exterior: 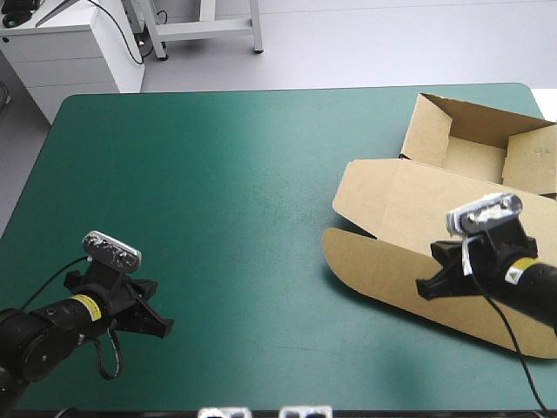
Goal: Fold the box
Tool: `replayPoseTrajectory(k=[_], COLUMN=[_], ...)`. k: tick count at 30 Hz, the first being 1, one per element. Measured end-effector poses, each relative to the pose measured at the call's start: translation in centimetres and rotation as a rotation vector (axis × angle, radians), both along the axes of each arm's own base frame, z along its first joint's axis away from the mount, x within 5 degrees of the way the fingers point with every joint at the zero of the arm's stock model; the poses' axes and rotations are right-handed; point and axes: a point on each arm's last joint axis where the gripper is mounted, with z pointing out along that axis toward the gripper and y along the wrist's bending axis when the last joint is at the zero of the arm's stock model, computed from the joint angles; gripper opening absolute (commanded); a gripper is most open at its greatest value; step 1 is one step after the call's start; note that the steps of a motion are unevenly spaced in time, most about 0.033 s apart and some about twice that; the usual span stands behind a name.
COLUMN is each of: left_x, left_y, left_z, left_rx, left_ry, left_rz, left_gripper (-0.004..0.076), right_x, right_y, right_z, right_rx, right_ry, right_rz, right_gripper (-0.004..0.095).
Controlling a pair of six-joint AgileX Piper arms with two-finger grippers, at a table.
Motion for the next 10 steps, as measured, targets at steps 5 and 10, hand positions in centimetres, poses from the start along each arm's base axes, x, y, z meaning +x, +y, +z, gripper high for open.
replayPoseTrajectory(k=[5, 10], left_x=[-0.5, -0.7], left_y=[0.1, -0.1], left_z=[-1.5, -1.7], left_rx=[0.006, -0.021], left_ry=[0.041, 0.064], left_rz=[-0.001, -0.002], left_gripper=[-0.0008, -0.0008], right_x=[-3.0, -4.9], right_y=[-0.5, -0.8], right_z=[-3.1, -6.1], right_rx=[-0.024, -0.046], right_ry=[-0.013, 0.0], right_rz=[0.018, 0.033], right_gripper=[-0.0004, -0.0005])
